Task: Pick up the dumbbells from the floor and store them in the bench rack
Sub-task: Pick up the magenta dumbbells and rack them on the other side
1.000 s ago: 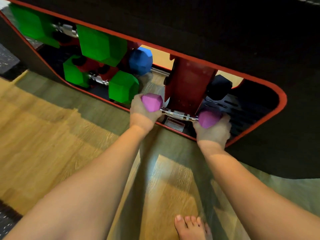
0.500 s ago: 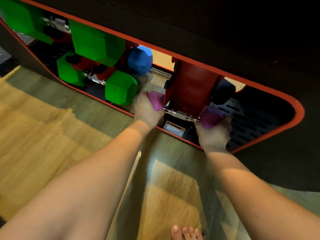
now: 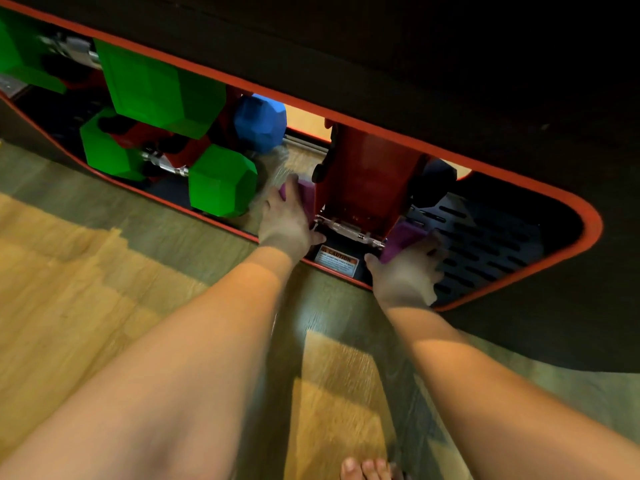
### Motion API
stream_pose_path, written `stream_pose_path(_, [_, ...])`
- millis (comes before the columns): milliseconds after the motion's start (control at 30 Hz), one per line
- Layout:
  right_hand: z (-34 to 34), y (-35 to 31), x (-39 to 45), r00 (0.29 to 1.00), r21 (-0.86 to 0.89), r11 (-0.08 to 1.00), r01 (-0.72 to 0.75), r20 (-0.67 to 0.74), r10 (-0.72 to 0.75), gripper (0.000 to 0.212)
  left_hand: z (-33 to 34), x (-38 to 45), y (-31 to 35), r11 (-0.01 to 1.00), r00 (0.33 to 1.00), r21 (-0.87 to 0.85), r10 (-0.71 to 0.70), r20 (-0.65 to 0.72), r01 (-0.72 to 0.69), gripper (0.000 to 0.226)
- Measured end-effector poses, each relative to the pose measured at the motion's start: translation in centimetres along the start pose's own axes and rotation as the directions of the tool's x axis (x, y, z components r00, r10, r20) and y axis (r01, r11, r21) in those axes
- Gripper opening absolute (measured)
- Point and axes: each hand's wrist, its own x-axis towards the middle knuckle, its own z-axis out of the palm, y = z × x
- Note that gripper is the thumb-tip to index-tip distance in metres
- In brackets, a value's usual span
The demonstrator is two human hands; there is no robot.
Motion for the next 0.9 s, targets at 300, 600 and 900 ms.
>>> stream_pose_path(300, [-0.5, 0.0, 1.3, 0.995, -0.028, 0.998, 0.052, 0.086, -0.05, 0.123, 0.4, -0.3, 0.0, 0.999, 0.999, 0.045, 0.032, -0.021, -0.031, 0.111])
stream_pose_path(600, [-0.3, 0.6, 0.9, 0.997, -0.018, 0.999, 0.036, 0.074, -0.035, 0.124, 0.5, 0.1, 0.0, 0.997, 0.998, 0.063, 0.055, -0.007, -0.054, 0.109])
stream_pose_path(900, [-0.5, 0.0, 1.4, 0.992, -0.048, 0.998, 0.048, 0.115, -0.042, 0.124, 0.0, 0.1, 0.2, 0.997, 1.0, 0.072, 0.011, 0.023, -0.013, 0.112])
